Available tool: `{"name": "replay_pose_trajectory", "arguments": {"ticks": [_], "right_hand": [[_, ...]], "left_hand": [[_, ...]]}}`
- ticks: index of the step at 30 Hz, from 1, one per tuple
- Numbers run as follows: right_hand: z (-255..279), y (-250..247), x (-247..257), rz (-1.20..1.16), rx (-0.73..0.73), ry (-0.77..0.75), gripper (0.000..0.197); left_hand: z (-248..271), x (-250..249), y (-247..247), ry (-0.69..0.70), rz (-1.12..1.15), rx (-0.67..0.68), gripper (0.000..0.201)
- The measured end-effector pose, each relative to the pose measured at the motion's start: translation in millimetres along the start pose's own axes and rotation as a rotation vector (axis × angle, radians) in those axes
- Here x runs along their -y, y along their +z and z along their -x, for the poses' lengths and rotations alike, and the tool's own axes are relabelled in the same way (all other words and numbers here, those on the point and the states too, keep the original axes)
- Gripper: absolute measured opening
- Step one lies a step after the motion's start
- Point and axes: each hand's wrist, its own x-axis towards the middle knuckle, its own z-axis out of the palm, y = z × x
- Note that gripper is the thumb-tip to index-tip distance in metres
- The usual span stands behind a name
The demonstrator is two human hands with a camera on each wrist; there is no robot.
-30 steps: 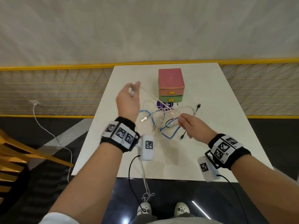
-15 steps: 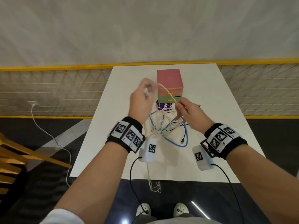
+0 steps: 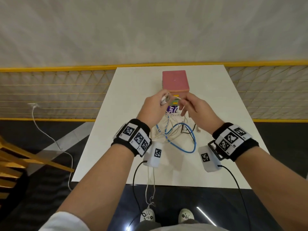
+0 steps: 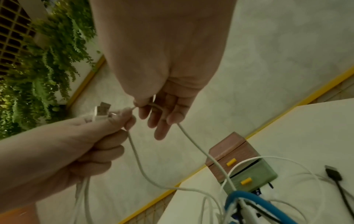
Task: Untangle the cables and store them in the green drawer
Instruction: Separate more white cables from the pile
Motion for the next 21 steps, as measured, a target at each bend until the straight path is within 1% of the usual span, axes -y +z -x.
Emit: {"name": "replay_pose_trajectory", "arguments": {"ticks": [2, 3, 4, 6, 8, 10, 13, 14, 16, 18, 20, 21], "right_hand": [[4.1, 0.8, -5.2, 0.026, 0.047, 0.034, 0.018], [7.3, 1.7, -7.8, 0.031, 0.055, 0.047, 0.018], [10.3, 2.7, -9.4, 0.03, 0.049, 0.055, 0.017], [14.1, 3.6, -11.0, 0.05, 0.017, 0.049, 0.013], [13.2, 3.5, -12.4, 0.129, -0.002, 0.028, 0.013], [9.9, 3.4, -17.3, 0.257, 0.029, 0.053, 0.013], [10.4, 4.4, -33.0, 0.404, 0.137, 0.177, 0.012], [12.2, 5.7, -40.1, 0.4, 0.14, 0.196, 0.011], [17.9, 8.9, -46.6, 0.238, 0.122, 0.199, 0.011], [21.4, 14.2, -44.4, 0.058, 0.157, 0.185, 0.025], [22.1, 22.3, -40.6, 0.013, 0.163, 0.158, 0.034], [21.6, 26.5, -39.8, 0.021, 0.128, 0.14, 0.034]], "left_hand": [[-2.6, 4.4, -4.5, -0.036, 0.028, -0.161, 0.009], [-3.3, 6.5, -7.4, -0.048, 0.037, -0.211, 0.012], [-3.3, 8.4, -9.6, -0.053, 0.035, -0.226, 0.016], [-1.2, 10.1, -11.7, -0.055, 0.027, -0.213, 0.021], [0.0, 11.6, -10.2, -0.05, 0.042, -0.237, 0.023], [1.0, 9.6, -7.6, -0.057, 0.083, -0.284, 0.022], [0.2, 2.6, -9.1, -0.084, 0.196, -0.346, 0.016], [-1.1, 1.4, -11.2, -0.1, 0.216, -0.347, 0.016], [-3.8, 0.1, -16.1, -0.11, 0.205, -0.317, 0.016], [-4.4, -2.0, -18.1, -0.096, 0.189, -0.256, 0.017], [-3.3, -5.5, -16.3, -0.078, 0.182, -0.206, 0.017], [-2.8, -6.6, -15.5, -0.078, 0.176, -0.188, 0.017]]}}
